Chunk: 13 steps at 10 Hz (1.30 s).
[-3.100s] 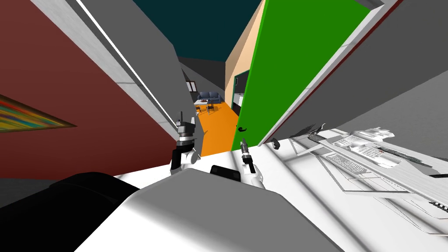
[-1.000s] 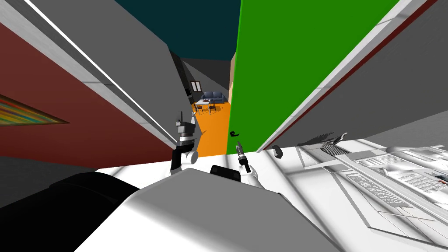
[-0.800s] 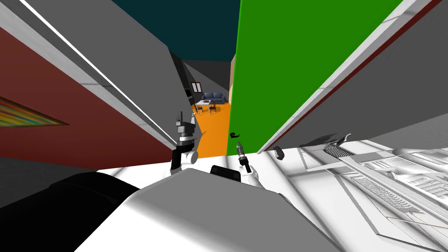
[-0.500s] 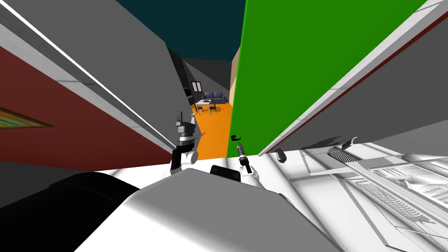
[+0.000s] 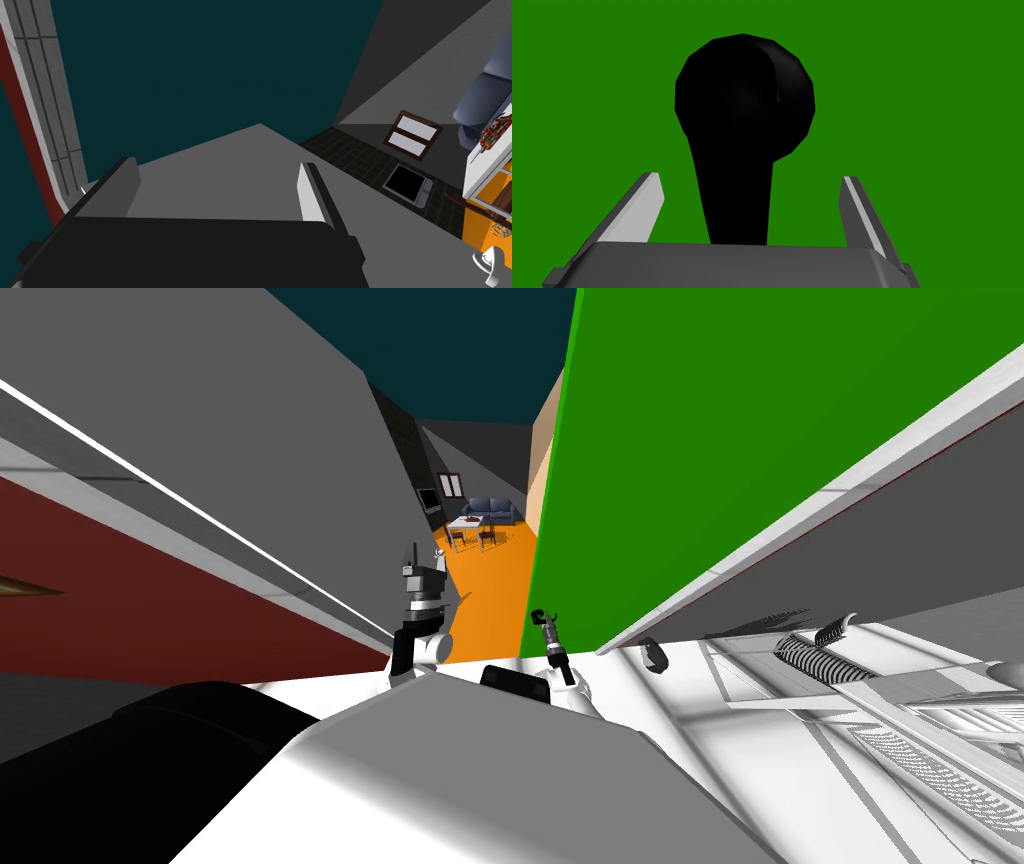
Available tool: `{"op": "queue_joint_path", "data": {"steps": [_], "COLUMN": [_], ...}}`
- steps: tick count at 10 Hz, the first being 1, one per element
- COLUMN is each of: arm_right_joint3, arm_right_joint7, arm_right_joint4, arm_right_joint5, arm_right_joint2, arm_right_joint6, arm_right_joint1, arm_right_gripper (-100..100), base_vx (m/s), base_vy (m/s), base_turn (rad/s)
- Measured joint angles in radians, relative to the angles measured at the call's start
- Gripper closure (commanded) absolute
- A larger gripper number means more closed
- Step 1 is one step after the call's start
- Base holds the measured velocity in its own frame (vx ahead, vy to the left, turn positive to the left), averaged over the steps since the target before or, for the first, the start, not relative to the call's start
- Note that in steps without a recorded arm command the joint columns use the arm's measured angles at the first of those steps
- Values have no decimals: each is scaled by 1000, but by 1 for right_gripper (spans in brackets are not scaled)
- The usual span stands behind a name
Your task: Push the door open
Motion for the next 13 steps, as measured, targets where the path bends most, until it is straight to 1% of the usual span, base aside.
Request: {"op": "queue_joint_path", "data": {"steps": [1, 6, 7, 8, 10, 11, 12, 13], "arm_right_joint3": [0, -1, -1, -5, -14, -18, -27, -39], "arm_right_joint7": [0, 1, 0, 2, 9, 9, 7, 11], "arm_right_joint4": [0, -2, -2, 11, -3, -4, 21, 47], "arm_right_joint5": [0, 0, -1, -2, -6, -9, -14, -19], "arm_right_joint2": [1, 0, 0, 0, -3, -9, -11, -10], "arm_right_joint6": [-1, 2, 1, -2, 12, 12, 1, -12], "arm_right_joint1": [0, -5, -5, -6, 9, 10, -4, -17], "arm_right_gripper": [100, 100, 100, 100, 100, 100, 100, 100], "base_vx": [-11, -8, 87, 148, 140, 189, 225, 140], "base_vy": [-4, -4, 41, 83, 89, 106, 124, 59], "base_turn": [-3, 5, -18, -44, -33, -37, -46, -26]}}
